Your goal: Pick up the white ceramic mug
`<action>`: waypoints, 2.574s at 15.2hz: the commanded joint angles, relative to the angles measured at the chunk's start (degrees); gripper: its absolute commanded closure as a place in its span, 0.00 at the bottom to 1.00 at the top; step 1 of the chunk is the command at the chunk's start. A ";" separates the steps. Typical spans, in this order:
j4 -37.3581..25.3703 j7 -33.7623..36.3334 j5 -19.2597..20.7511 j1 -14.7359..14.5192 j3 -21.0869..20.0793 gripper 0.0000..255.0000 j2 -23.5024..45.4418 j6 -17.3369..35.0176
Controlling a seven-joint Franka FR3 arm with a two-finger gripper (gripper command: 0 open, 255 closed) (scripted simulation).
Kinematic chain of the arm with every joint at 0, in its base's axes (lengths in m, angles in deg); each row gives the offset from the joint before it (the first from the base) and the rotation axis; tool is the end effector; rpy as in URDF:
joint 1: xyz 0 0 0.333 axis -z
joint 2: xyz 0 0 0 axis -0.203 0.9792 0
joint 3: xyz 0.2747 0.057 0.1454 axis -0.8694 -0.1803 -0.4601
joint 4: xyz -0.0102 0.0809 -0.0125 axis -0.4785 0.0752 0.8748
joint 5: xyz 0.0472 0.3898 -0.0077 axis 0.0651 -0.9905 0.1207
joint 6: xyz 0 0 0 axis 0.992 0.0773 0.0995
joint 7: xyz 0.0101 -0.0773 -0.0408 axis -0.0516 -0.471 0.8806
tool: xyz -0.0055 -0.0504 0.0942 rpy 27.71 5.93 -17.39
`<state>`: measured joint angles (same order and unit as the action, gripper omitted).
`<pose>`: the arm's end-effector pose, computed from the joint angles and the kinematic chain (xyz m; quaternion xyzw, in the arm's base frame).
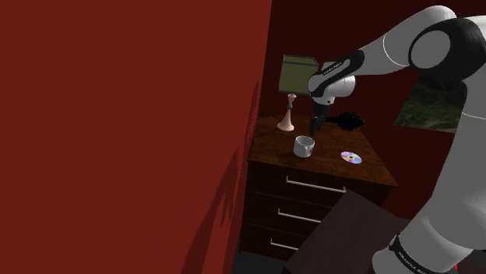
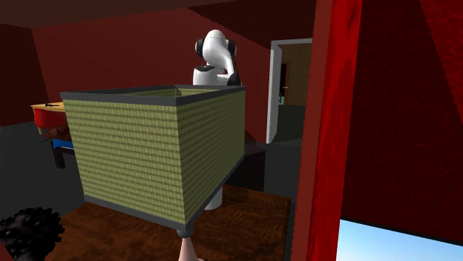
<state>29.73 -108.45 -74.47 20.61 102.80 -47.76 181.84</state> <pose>0.5046 -0.2972 0.3269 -0.9973 -0.0689 0.0213 0.0138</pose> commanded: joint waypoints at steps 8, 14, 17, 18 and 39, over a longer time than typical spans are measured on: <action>-20.42 -8.42 -7.35 7.88 -2.96 0.00 21.23 -1.21; -20.25 -9.00 -8.36 8.45 -3.80 0.00 24.16 1.82; -20.28 -9.15 -8.64 8.60 -4.02 0.00 24.97 2.58; -20.28 -9.15 -8.64 8.60 -4.02 0.00 24.97 2.58; -20.73 -8.06 -6.73 7.64 -2.57 1.00 19.67 -3.02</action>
<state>9.08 -116.72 -81.39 28.42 100.11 -27.60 179.38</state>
